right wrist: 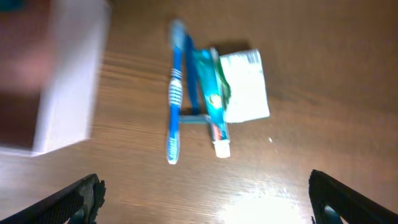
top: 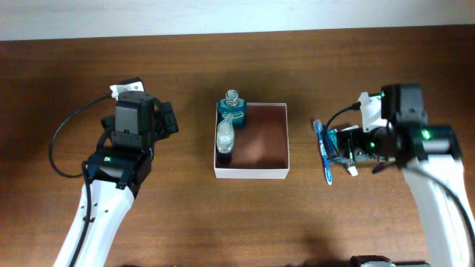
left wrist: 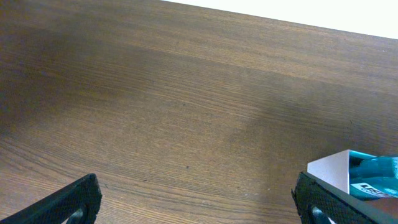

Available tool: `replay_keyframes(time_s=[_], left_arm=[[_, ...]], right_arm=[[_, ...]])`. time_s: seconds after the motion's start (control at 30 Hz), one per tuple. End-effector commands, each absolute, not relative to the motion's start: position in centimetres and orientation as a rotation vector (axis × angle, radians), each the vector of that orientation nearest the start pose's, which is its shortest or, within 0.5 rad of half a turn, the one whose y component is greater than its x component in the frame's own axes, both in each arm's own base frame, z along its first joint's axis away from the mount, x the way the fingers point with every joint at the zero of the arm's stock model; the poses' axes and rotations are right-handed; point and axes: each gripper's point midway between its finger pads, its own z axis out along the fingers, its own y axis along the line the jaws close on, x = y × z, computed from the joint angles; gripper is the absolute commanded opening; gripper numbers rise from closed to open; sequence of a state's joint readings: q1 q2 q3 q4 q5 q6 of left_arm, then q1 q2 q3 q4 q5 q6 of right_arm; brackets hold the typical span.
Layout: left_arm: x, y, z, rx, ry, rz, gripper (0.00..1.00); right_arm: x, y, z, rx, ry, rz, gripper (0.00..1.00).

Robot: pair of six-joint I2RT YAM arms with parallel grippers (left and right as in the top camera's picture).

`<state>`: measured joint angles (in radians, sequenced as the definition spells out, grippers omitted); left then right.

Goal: Pack container
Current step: 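Reach the right gripper down onto the toothbrushes and toothpaste box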

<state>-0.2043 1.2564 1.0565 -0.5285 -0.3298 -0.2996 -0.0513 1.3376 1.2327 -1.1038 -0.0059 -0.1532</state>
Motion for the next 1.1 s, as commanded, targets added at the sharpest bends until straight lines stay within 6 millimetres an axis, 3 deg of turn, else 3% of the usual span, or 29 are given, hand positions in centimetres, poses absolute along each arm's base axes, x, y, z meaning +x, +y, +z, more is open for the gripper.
replay_keyframes(time_s=[0.0,0.17,0.4,0.57,0.77,0.97,1.07], left_arm=[[37.0,-1.8,22.1,-0.281,2.229,0.118,0.99],[36.9,-1.7,22.1,-0.280,2.231,0.119,0.99],[36.9,-1.7,22.1,-0.281,2.231,0.119,0.99],[36.9,-1.8,22.1,-0.280,2.231,0.119,0.99],[36.9,-1.7,22.1,-0.280,2.231,0.119,0.99],[36.9,-1.8,22.1,-0.280,2.231,0.119,0.99],[36.9,-1.8,22.1,-0.280,2.231,0.119,0.99]], right_arm=[[30.8,-4.0,16.7,-0.055,2.812,-0.129,0.98],[32.3,-6.2,15.8,0.034,2.801,-0.114,0.98],[33.6,-6.4,14.9,-0.065,2.780,-0.011,0.98],[34.4,-6.6,12.5,-0.171,2.824,-0.008,0.99],[35.1,-6.9,8.9,-0.205,2.903,0.006,0.77],[35.4,-7.0,6.6,-0.206,2.948,0.028,0.70],[35.5,-7.0,5.7,-0.206,2.964,0.035,0.73]])
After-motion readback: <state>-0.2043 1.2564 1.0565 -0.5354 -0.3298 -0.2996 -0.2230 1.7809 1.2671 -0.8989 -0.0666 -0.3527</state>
